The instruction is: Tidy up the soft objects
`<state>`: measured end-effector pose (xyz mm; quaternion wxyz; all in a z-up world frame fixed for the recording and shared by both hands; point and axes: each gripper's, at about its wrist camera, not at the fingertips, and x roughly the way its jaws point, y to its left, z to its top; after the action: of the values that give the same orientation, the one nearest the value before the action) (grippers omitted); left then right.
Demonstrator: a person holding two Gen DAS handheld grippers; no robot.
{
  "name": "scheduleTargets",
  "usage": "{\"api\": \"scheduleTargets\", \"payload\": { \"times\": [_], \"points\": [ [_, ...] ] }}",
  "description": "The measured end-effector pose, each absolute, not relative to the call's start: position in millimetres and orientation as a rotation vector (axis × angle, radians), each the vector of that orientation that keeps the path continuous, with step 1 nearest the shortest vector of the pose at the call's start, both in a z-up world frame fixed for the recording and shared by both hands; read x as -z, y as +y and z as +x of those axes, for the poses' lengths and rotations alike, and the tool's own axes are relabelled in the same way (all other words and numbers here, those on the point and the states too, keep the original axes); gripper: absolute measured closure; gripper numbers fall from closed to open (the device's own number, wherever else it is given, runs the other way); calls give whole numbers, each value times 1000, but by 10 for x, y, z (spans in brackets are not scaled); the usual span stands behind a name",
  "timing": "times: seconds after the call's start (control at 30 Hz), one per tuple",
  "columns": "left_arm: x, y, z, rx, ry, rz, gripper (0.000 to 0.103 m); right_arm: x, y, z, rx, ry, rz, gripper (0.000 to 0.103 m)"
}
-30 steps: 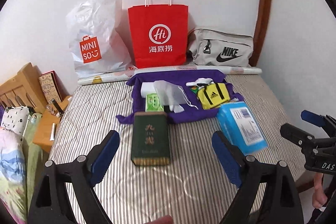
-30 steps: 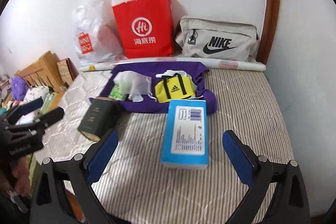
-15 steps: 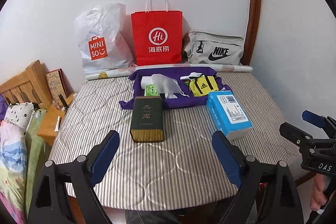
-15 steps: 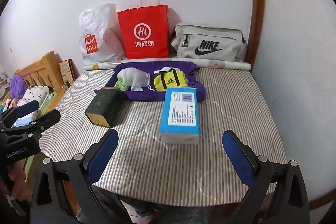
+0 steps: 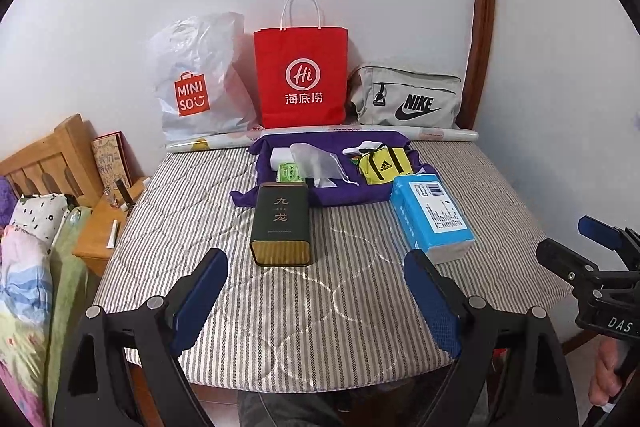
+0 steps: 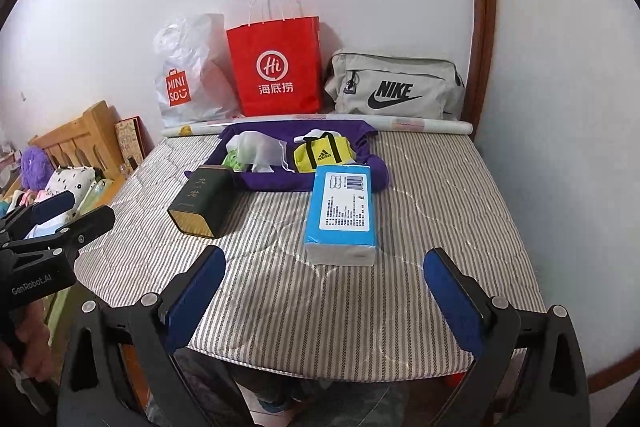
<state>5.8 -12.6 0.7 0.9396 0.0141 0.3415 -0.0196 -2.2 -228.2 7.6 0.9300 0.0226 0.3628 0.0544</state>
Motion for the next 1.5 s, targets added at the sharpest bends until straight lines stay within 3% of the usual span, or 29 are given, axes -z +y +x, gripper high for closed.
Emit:
{"api": "scheduleTargets", "payload": {
  "times": [1.5],
  "points": [
    [-6, -188, -4, 41, 696, 26, 14, -114, -2271, -118, -131, 718, 34, 5]
  ]
}}
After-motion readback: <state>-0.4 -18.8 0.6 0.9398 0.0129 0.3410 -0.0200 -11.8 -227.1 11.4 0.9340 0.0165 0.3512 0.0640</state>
